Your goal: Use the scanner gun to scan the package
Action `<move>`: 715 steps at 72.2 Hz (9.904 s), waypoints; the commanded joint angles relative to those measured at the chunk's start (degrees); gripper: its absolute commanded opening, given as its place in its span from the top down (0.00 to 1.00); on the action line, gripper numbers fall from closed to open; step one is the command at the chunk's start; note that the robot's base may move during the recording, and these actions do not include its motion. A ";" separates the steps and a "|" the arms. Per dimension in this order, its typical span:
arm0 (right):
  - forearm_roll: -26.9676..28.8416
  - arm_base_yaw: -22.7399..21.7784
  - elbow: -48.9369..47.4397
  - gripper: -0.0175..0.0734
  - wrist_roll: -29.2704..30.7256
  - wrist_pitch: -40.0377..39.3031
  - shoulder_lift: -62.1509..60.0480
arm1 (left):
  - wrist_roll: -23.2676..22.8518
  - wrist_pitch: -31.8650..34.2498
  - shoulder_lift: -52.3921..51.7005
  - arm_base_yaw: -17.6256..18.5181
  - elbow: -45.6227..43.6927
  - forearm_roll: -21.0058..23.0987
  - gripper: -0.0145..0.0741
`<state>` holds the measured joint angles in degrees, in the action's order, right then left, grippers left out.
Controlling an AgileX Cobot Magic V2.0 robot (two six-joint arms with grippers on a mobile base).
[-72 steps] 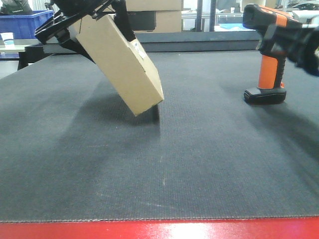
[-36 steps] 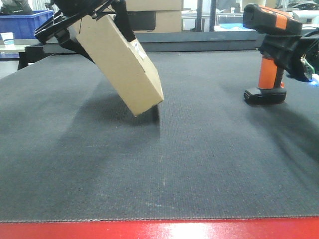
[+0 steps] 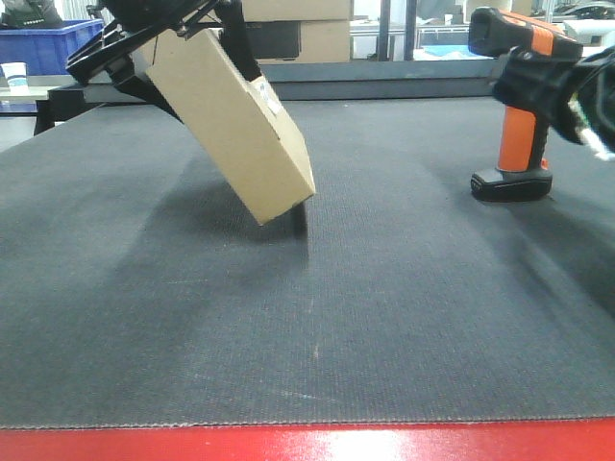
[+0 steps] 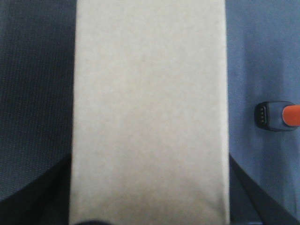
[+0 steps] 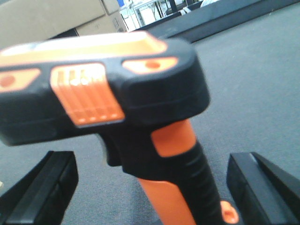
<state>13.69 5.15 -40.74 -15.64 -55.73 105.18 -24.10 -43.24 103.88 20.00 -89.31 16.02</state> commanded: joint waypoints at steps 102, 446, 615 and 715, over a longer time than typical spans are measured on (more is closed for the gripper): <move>-0.53 -0.01 -7.82 0.98 10.56 0.06 0.90 | -0.13 2.54 -0.59 0.33 -0.10 1.33 0.96; -3.05 0.09 22.10 0.99 10.10 24.41 -48.06 | 18.08 -8.88 -5.64 -17.43 3.45 -22.86 0.82; -12.10 0.09 22.10 0.99 12.17 65.93 -92.05 | 14.47 24.51 -90.93 -17.58 66.98 -18.11 0.96; -10.37 -6.88 40.74 0.99 17.91 58.53 -105.18 | 14.47 25.00 -93.94 -17.58 66.98 -18.11 0.96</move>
<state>3.38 -1.49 -0.13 2.08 4.30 0.24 -9.18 -19.37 10.26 2.66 -22.38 -2.01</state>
